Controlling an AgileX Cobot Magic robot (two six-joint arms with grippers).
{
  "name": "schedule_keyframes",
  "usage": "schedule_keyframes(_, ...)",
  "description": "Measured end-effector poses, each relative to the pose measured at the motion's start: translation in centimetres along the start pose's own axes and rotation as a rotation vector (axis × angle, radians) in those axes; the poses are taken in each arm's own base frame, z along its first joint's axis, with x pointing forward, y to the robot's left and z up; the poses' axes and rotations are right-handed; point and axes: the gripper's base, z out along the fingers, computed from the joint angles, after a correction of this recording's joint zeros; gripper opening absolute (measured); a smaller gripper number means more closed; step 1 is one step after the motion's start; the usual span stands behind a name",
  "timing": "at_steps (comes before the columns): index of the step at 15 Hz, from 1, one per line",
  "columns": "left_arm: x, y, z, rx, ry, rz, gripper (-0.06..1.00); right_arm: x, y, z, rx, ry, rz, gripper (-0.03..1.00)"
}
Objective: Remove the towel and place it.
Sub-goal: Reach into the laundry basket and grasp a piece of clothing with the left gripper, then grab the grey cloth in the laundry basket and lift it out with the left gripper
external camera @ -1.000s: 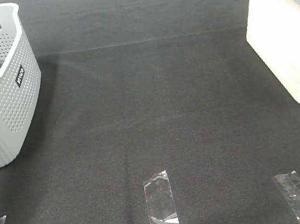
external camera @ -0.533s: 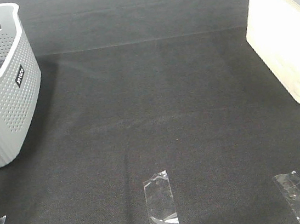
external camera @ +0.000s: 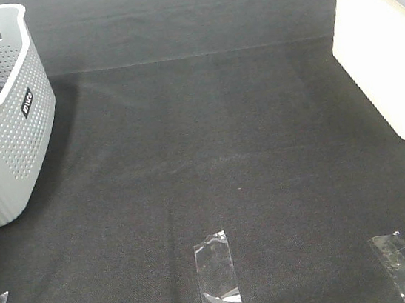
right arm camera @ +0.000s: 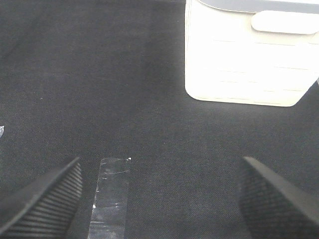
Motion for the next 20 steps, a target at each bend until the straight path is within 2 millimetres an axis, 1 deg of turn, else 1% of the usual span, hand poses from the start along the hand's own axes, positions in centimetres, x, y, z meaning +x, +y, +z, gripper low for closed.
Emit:
schedule_keyframes(1, -0.1, -0.1, 1.1, 0.002, -0.007, 0.013, 0.57, 0.0, 0.0, 0.0, 0.000, 0.000, 0.000, 0.79)
schedule_keyframes(5, -0.1, -1.6, 4.1, 0.051, -0.044, 0.030, 0.57, 0.0, 0.0, 0.0, 0.000, 0.000, 0.000, 0.79)
schedule_keyframes(7, 0.0, -2.1, 5.1, 0.066, -0.050, 0.040, 0.57, 0.0, 0.0, 0.0, 0.000, 0.000, 0.000, 0.79)
schedule_keyframes(11, 0.2, -2.7, 6.6, 0.080, -0.061, 0.067, 0.57, 0.0, 0.0, 0.0, 0.000, 0.000, 0.000, 0.79)
schedule_keyframes(12, 0.5, -2.9, 7.3, 0.081, -0.050, 0.078, 0.57, 0.0, 0.0, 0.0, 0.000, 0.000, 0.000, 0.79)
schedule_keyframes(14, 0.7, -3.1, 7.9, 0.083, -0.041, 0.082, 0.56, 0.0, 0.0, 0.0, 0.000, 0.000, 0.000, 0.79)
schedule_keyframes(15, 0.6, -3.2, 8.0, 0.084, -0.047, 0.082, 0.53, 0.0, 0.0, 0.0, 0.000, 0.000, 0.000, 0.79)
schedule_keyframes(17, 0.6, -3.2, 8.0, 0.086, -0.057, 0.082, 0.39, 0.0, 0.0, 0.0, 0.000, 0.000, 0.000, 0.79)
schedule_keyframes(20, 0.6, -3.3, 8.1, 0.086, -0.054, 0.083, 0.09, 0.0, 0.0, 0.0, 0.000, 0.000, 0.000, 0.79)
